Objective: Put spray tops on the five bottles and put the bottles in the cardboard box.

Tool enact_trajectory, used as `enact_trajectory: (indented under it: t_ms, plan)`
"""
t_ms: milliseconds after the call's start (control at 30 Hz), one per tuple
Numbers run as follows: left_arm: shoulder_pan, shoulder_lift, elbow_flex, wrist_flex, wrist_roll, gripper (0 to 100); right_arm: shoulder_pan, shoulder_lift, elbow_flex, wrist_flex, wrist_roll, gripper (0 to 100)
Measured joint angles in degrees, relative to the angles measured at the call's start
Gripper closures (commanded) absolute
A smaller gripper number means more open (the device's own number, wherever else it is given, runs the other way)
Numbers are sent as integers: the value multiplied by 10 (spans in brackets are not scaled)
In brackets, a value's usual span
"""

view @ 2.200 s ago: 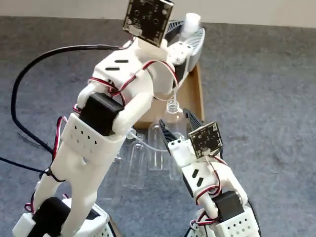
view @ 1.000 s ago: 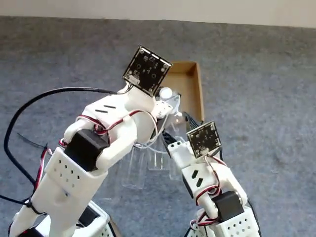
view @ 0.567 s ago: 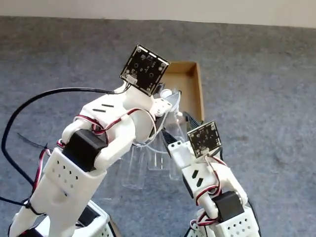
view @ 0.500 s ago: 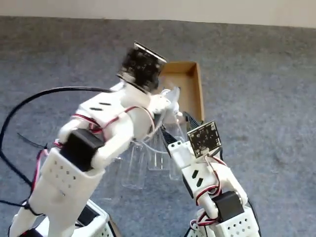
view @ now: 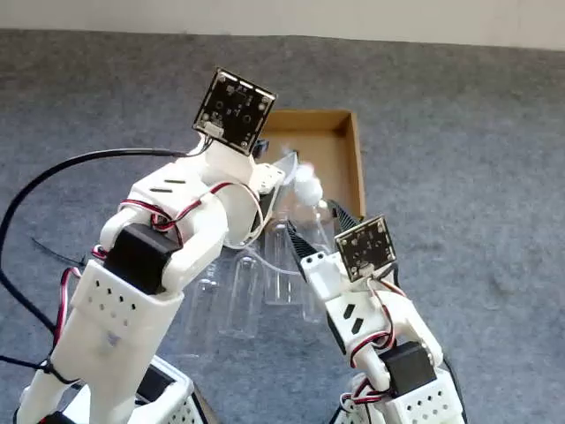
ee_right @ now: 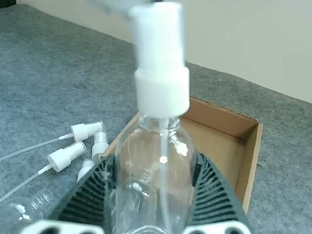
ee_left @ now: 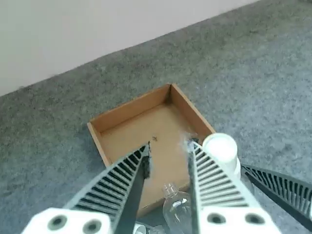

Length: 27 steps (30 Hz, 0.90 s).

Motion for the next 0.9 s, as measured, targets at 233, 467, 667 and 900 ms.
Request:
enact_trajectory:
  t_ms: [233,467,667,900]
  plan:
    - [23,0,33,-49,-19,875,0,0,0,0,-1,993]
    - [36,0,34,-55,-30,875,1,0,0,0,-1,993]
    - [16,0,-31,-49,-32,875,-1,0,0,0,-1,993]
    - [45,0,-69,-34,-32,875,-1,0,0,0,-1,993]
